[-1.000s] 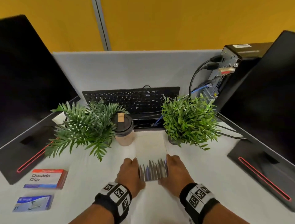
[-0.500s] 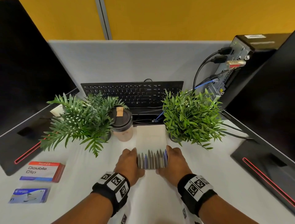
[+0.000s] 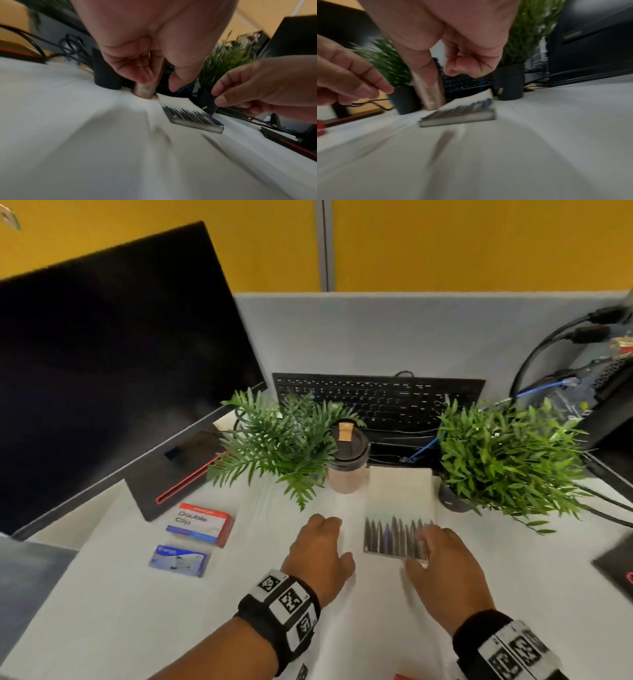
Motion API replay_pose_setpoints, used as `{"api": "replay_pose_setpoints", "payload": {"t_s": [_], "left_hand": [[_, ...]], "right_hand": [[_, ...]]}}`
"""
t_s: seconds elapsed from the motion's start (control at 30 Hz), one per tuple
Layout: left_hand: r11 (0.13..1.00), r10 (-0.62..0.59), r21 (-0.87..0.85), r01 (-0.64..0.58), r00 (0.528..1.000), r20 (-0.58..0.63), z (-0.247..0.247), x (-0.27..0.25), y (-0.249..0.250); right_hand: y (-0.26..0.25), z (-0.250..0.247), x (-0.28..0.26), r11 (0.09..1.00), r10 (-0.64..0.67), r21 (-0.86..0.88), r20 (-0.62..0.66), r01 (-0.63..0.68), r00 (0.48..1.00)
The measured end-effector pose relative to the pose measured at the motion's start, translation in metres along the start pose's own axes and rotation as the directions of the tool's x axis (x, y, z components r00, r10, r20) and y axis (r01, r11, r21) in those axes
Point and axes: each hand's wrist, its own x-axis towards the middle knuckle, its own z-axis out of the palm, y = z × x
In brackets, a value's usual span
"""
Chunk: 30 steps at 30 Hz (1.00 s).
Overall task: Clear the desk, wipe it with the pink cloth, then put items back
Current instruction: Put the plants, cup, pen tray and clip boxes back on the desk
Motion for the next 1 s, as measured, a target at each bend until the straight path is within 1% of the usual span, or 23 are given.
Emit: {"api": "replay_pose_setpoints", "payload": {"t_s": [0.07,0.1,0.17,0.23,0.27,0.37,0.47,0.5,0.57,0.67,0.77,0.87,0.93,1.0], "left_hand": [[0.999,0.033,0.018,-0.032,0.995,-0.092,-0.025,-0.021,-0.031],[0.999,0.027,0.036,-0.023,0.993,-0.118,-0.036,-0.03,-0.047],[0.998,-0.01,0.058,0.019,0.987,-0.159,-0.057,-0.044,-0.084],[0.994,-0.053,0.085,0.071,0.979,-0.199,-0.075,-0.051,-0.124],[0.99,-0.072,0.1,0.096,0.973,-0.22,-0.083,-0.051,-0.142],[0.966,-0.177,0.134,0.219,0.946,-0.271,-0.106,-0.045,-0.184],[0.939,-0.296,0.084,0.333,0.909,-0.292,-0.119,-0.032,-0.203],[0.934,-0.325,0.056,0.354,0.903,-0.28,-0.121,-0.027,-0.207],[0.928,-0.363,0.01,0.374,0.908,-0.21,-0.124,-0.019,-0.215],[0.938,-0.346,-0.025,0.346,0.93,-0.123,-0.124,-0.014,-0.224],[0.956,-0.292,-0.057,0.287,0.949,-0.118,-0.127,-0.015,-0.231],[0.969,-0.242,-0.076,0.233,0.961,-0.133,-0.129,-0.018,-0.231],[0.979,-0.192,-0.093,0.18,0.97,-0.151,-0.127,-0.021,-0.222],[0.985,-0.142,-0.121,0.121,0.974,-0.175,-0.121,-0.024,-0.208]], "right_hand": [[-0.036,0.01,-0.014,0.989,-0.144,-0.008,0.072,0.145,0.987],[-0.052,0.018,-0.019,0.976,-0.217,0.008,0.124,0.217,0.968],[-0.084,0.037,-0.027,0.94,-0.341,0.061,0.219,0.336,0.914],[-0.115,0.062,-0.031,0.912,-0.41,0.12,0.275,0.392,0.87],[-0.128,0.074,-0.031,0.907,-0.422,0.146,0.292,0.395,0.859],[-0.166,0.111,-0.029,0.911,-0.404,0.22,0.303,0.35,0.863],[-0.197,0.138,-0.022,0.927,-0.344,0.268,0.32,0.263,0.883],[-0.207,0.145,-0.02,0.934,-0.316,0.275,0.332,0.229,0.889],[-0.223,0.157,-0.017,0.945,-0.269,0.279,0.36,0.172,0.893],[-0.237,0.169,-0.015,0.953,-0.253,0.261,0.394,0.156,0.884],[-0.245,0.175,-0.014,0.956,-0.232,0.262,0.404,0.131,0.885],[-0.247,0.174,-0.02,0.951,-0.183,0.302,0.381,0.065,0.906],[-0.243,0.167,-0.027,0.94,-0.155,0.339,0.34,0.033,0.927],[-0.234,0.155,-0.032,0.935,-0.14,0.352,0.279,0.034,0.95]]}}
